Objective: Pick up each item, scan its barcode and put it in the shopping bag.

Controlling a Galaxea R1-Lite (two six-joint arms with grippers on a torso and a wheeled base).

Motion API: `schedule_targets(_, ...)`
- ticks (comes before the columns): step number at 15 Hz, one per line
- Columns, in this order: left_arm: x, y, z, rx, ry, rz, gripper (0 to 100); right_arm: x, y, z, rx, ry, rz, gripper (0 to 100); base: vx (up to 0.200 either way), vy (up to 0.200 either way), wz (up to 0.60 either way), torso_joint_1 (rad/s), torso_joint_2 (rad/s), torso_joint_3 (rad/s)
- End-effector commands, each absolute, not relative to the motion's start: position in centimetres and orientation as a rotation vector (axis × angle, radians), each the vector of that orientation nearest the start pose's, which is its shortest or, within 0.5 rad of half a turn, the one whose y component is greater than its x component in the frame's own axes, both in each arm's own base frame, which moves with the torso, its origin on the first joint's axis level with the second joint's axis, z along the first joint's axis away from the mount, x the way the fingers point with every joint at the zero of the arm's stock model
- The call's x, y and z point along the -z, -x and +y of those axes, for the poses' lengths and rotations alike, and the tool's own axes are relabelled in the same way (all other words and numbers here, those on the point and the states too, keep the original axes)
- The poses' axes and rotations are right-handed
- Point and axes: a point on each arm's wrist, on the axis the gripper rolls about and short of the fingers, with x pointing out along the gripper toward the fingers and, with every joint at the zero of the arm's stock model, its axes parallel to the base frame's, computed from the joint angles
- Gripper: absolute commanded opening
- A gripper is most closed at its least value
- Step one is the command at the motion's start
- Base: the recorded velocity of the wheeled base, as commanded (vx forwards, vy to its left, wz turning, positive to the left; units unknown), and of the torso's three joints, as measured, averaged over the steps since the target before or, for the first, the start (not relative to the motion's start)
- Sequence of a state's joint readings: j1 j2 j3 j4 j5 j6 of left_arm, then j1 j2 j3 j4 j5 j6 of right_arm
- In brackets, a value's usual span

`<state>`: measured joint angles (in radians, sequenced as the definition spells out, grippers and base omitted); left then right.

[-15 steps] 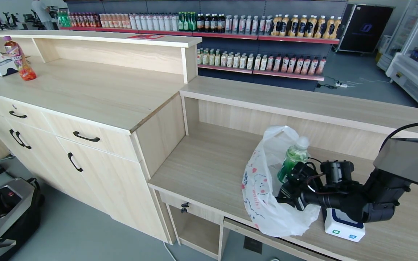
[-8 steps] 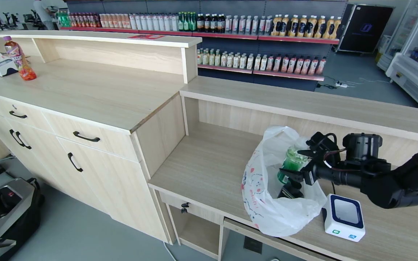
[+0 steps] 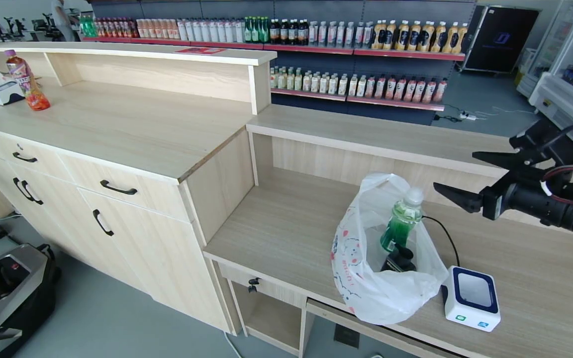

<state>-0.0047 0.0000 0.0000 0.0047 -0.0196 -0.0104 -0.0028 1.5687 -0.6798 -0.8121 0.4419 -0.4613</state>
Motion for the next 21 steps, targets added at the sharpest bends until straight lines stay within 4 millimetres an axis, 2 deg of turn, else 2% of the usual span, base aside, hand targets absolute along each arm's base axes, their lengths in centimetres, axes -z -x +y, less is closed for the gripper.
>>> schedule_targets(1,-7.5,2.3,0.0,0.025,0.011,0.006,100,-24.8,-18.9,-0.5,-0.319,0.452,-0.096,100,0.000,0.000,-0.60,0.007,0.00,0.002)
schedule_targets(3,-7.5,2.3,0.0,0.025,0.011,0.006,100,-25.4,-15.8,-0.5,-0.221,0.394,-0.046,100,0.000,0.000,-0.60,0.002,0.00,0.005)
schedule_targets(8,-7.5,2.3,0.0,0.025,0.011,0.006,100,-23.3,-10.3,-0.7,0.031,0.358,0.078,100,0.000,0.000,-0.60,0.000,0.00,0.004)
schedule_targets(10,-7.5,2.3,0.0,0.025,0.011,0.006,100,-21.4,-8.8,-0.7,0.046,0.222,0.101,100,0.000,0.000,0.00,0.000,0.00,0.000)
schedule_targets(11,-7.5,2.3,0.0,0.025,0.011,0.006,100,-19.8,-7.5,-0.5,0.042,0.188,0.121,100,0.000,0.000,0.00,0.000,0.00,0.000)
schedule_targets(12,-7.5,2.3,0.0,0.025,0.011,0.006,100,-18.2,-6.6,-0.5,0.036,0.186,0.150,100,0.000,0.000,0.00,0.000,0.00,0.000)
schedule_targets(14,-7.5,2.3,0.0,0.025,0.011,0.006,100,-13.8,-3.5,-0.1,0.002,0.178,0.156,100,0.000,0.000,0.00,0.000,0.00,0.000)
schedule_targets(16,-7.5,2.3,0.0,0.025,0.011,0.006,100,-11.3,-1.2,0.1,-0.009,0.176,0.093,100,0.000,0.000,0.00,0.000,0.00,0.000)
schedule_targets(17,-7.5,2.3,0.0,0.025,0.011,0.006,100,-10.7,-0.5,0.1,-0.005,0.168,0.070,100,0.000,0.000,0.00,0.000,0.00,0.000)
schedule_targets(18,-7.5,2.3,0.0,0.025,0.011,0.006,100,-9.0,1.2,0.2,-0.007,0.154,0.036,100,0.000,0.000,0.00,0.000,0.00,0.000)
schedule_targets(19,-7.5,2.3,0.0,0.025,0.011,0.005,100,-8.1,1.7,0.3,-0.009,0.140,0.061,100,0.000,0.000,0.00,0.000,0.00,0.000)
schedule_targets(21,-7.5,2.3,0.0,0.025,0.011,0.006,100,-7.8,1.6,0.2,0.017,0.058,0.083,100,0.000,0.000,0.00,0.000,0.00,0.000)
